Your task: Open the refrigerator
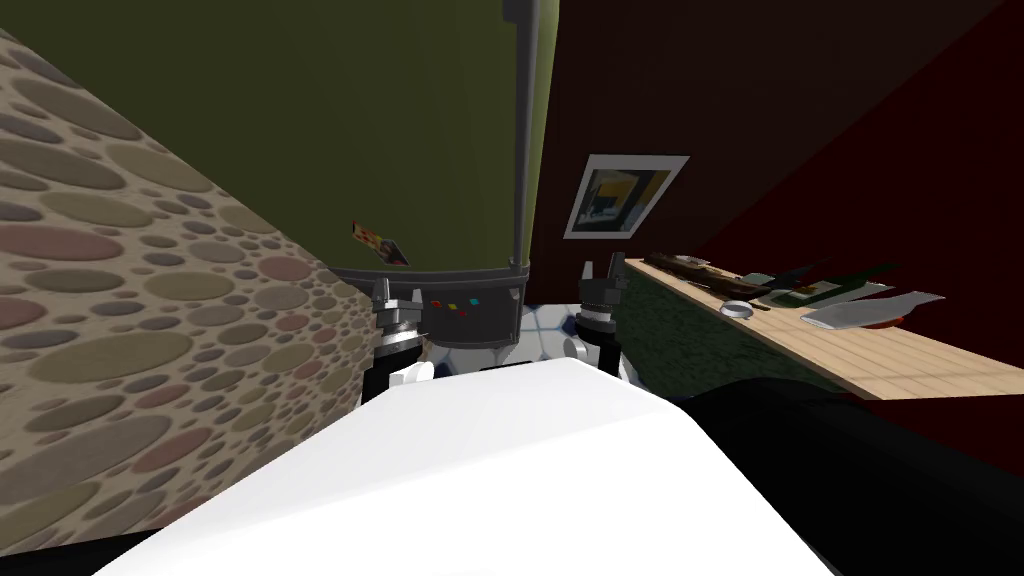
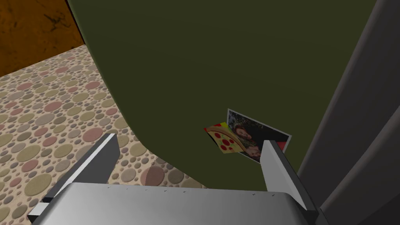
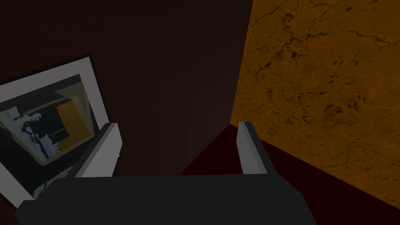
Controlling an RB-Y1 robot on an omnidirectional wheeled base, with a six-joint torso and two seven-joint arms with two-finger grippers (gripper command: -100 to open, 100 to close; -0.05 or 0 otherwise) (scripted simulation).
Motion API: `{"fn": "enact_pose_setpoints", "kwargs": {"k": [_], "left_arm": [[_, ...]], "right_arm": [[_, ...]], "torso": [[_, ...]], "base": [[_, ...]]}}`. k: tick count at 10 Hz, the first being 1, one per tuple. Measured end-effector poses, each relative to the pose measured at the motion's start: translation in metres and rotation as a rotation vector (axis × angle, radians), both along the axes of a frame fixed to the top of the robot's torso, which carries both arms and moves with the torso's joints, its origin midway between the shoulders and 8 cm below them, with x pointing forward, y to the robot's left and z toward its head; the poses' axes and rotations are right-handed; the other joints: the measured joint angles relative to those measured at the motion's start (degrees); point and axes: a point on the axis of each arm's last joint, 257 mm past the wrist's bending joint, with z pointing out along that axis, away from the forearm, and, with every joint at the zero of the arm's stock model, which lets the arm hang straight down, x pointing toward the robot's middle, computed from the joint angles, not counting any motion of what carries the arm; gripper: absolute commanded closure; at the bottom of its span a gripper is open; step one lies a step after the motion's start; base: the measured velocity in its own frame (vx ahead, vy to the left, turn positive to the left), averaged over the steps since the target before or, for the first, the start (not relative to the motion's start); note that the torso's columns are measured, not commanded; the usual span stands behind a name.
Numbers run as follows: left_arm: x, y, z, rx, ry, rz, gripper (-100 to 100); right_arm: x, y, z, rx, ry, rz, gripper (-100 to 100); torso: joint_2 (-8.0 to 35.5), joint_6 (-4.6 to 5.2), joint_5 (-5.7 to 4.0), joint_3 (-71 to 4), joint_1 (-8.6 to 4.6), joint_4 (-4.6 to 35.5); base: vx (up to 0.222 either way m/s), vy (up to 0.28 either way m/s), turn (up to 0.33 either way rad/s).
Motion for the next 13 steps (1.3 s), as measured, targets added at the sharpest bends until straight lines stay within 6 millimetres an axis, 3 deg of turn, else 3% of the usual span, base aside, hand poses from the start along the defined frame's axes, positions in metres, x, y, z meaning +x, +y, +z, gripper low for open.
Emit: {"fn": "enact_pose_setpoints", "kwargs": {"k": [2,9,10,13], "left_arm": [[0.0000,0.0000,0.0000,0.000,0.000,0.000,0],[-0.0001,0.0000,0.0002,0.000,0.000,0.000,0],[-0.0001,0.0000,0.0002,0.000,0.000,0.000,-100],[-0.0022,0.0016,-0.0076,0.008,0.039,-0.032,-100]], "right_arm": [[0.0000,0.0000,0.0000,0.000,0.000,0.000,0],[-0.0001,0.0000,0.0001,0.000,0.000,0.000,0],[-0.0001,0.0000,0.0001,0.000,0.000,0.000,0],[0.0000,0.0000,-0.0001,0.000,0.000,0.000,0]], "torso": [[6.0,0.00,0.00,-12.0,0.00,6.0],[35.4,0.00,0.00,-70.7,0.00,35.4],[39.6,0.00,0.00,-79.2,0.00,39.6],[42.1,0.00,-0.09,-84.6,-0.32,42.2]], "base": [[0.000,0.000,0.000],[0.000,0.000,0.000],[0.032,-0.038,0.042],[0.062,-0.150,0.098]]}}
